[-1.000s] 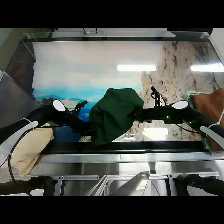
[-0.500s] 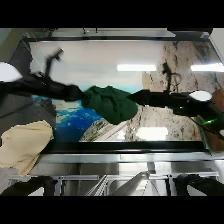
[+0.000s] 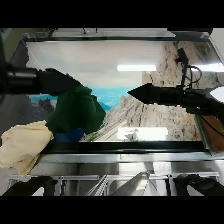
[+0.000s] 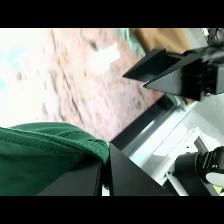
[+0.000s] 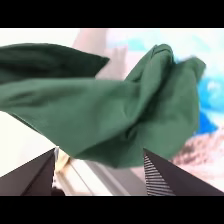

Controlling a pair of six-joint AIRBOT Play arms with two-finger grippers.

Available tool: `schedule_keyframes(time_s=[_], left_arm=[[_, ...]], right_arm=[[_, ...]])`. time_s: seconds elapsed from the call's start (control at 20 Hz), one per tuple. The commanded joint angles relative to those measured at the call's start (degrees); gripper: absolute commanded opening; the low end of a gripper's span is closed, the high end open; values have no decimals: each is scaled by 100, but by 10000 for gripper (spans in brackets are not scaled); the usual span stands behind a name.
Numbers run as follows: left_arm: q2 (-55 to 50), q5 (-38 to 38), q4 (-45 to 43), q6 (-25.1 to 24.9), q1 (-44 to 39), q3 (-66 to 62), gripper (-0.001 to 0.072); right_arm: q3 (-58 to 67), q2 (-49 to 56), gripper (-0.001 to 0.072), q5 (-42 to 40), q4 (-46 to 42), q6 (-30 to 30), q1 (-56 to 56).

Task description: Fold the shirts.

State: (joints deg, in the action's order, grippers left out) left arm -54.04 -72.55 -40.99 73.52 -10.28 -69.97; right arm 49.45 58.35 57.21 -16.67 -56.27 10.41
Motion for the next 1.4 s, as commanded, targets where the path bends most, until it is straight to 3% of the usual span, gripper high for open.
schedule_keyframes(time_s=[0.0,0.2,0.25,0.3,0.4,0.5,0.65,0.85,0.95,1.25,1.35], left_arm=[[-286,289,70,-7,-258,634,27],[-1137,505,50,-129,-901,813,35],[-1377,396,50,-129,-949,743,133],[-1576,188,39,-122,-929,629,353],[-1939,-588,-4,-105,-680,229,711],[-2111,-1300,-4,-107,-306,-63,718],[-2083,-1478,-365,-127,203,15,717],[-1751,-1047,-1300,-153,883,920,716],[-1593,-813,-1325,-168,1261,1423,715],[-1335,-245,-1335,-260,1851,2201,699],[-1340,-177,-1327,-260,1851,2197,698]], right_arm=[[7,326,603,236,-157,-120,146],[7,503,603,310,-181,-70,227],[7,503,603,310,-184,-72,219],[7,503,602,313,-184,-72,219],[0,518,602,339,-321,-81,221],[-105,549,603,330,-527,-238,249],[-474,767,602,264,-570,-247,378],[-791,1353,603,243,-562,-251,636],[-793,1628,602,90,-402,-247,997],[-48,2439,602,-1582,-87,79,2162],[588,2951,602,-1626,-85,74,2271]])
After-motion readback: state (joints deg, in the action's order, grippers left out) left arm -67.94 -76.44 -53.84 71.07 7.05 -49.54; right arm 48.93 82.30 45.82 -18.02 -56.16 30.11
